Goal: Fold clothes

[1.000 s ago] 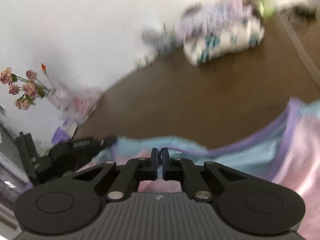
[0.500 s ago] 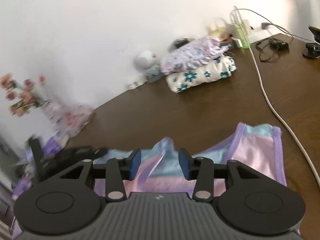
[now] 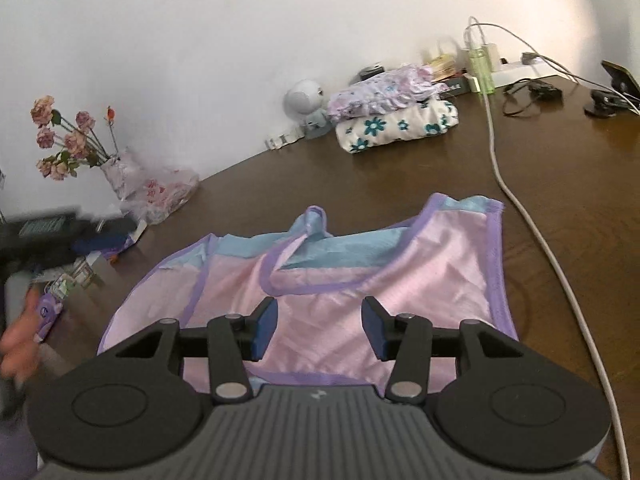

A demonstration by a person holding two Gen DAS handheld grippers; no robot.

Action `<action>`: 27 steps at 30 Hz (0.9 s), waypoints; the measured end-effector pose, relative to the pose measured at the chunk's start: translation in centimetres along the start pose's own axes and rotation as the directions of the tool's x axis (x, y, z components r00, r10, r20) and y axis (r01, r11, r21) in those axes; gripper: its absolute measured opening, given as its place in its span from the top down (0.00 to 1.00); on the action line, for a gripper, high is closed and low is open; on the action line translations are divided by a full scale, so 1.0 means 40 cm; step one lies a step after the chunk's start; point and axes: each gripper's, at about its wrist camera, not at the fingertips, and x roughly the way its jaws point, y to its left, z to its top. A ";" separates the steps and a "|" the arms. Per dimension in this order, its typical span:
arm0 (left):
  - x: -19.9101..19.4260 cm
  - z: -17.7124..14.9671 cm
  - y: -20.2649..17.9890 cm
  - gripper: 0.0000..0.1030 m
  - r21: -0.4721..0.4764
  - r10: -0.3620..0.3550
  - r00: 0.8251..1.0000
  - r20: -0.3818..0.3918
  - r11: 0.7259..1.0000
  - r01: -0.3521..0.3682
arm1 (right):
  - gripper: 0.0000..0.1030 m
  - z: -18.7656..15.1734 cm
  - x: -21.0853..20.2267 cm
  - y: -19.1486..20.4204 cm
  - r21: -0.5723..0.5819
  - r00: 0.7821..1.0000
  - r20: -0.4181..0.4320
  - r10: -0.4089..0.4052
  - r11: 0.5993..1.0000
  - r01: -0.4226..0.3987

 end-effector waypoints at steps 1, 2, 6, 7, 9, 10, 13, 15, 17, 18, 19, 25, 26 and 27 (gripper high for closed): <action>-0.001 -0.018 -0.017 0.59 0.011 -0.008 1.000 -0.009 1.000 0.008 | 0.54 -0.004 -0.001 -0.004 -0.002 1.000 0.002 -0.004 1.000 0.004; 0.000 -0.035 -0.032 0.59 0.019 -0.014 1.000 -0.018 1.000 0.015 | 0.54 -0.007 -0.003 -0.009 -0.003 1.000 0.004 -0.008 1.000 0.008; 0.005 -0.105 -0.092 0.58 0.052 -0.039 0.998 -0.054 0.998 0.041 | 0.51 -0.022 -0.021 -0.028 -0.008 1.000 0.006 -0.013 1.000 0.013; 0.006 -0.122 -0.107 0.58 0.059 -0.044 0.997 -0.064 0.997 0.048 | 0.50 -0.025 -0.027 -0.034 -0.009 1.000 0.009 -0.016 1.000 0.016; 0.008 -0.157 -0.137 0.58 0.075 -0.056 0.995 -0.082 0.995 0.062 | 0.48 -0.030 -0.033 -0.044 -0.007 1.000 0.009 -0.020 1.000 0.020; 0.009 -0.174 -0.152 0.58 0.083 -0.062 0.994 -0.091 0.994 0.069 | 0.47 -0.032 -0.034 -0.049 -0.004 1.000 0.008 -0.022 1.000 0.022; 0.028 -0.183 -0.171 0.58 0.089 -0.035 0.993 -0.109 0.995 0.045 | 0.45 -0.038 -0.037 -0.063 0.004 1.000 0.003 -0.028 1.000 0.028; 0.040 -0.181 -0.176 0.58 0.100 -0.013 0.994 -0.111 0.995 0.024 | 0.44 -0.043 -0.038 -0.071 0.007 1.000 0.002 -0.030 1.000 0.030; 0.049 -0.182 -0.181 0.58 0.104 -0.004 0.993 -0.119 0.994 0.017 | 0.43 -0.050 -0.038 -0.073 -0.002 1.000 0.009 -0.029 1.000 0.029; 0.051 -0.185 -0.183 0.58 0.105 -0.003 0.992 -0.123 0.994 0.016 | 0.43 -0.053 -0.037 -0.074 -0.005 0.999 0.010 -0.030 1.000 0.030; 0.052 -0.187 -0.185 0.58 0.106 -0.002 0.992 -0.126 0.994 0.016 | 0.42 -0.056 -0.035 -0.075 -0.007 0.999 0.009 -0.032 0.999 0.033; 0.050 -0.193 -0.188 0.58 0.113 -0.005 0.991 -0.131 0.993 0.020 | 0.42 -0.058 -0.032 -0.082 0.000 1.000 0.012 -0.028 1.000 0.028; 0.048 -0.193 -0.187 0.58 0.115 -0.005 0.992 -0.130 0.993 0.020 | 0.42 -0.057 -0.033 -0.082 0.003 1.000 0.014 -0.028 1.000 0.028; 0.047 -0.192 -0.185 0.58 0.115 -0.005 0.991 -0.130 0.993 0.020 | 0.42 -0.056 -0.034 -0.082 0.005 1.000 0.015 -0.028 1.000 0.028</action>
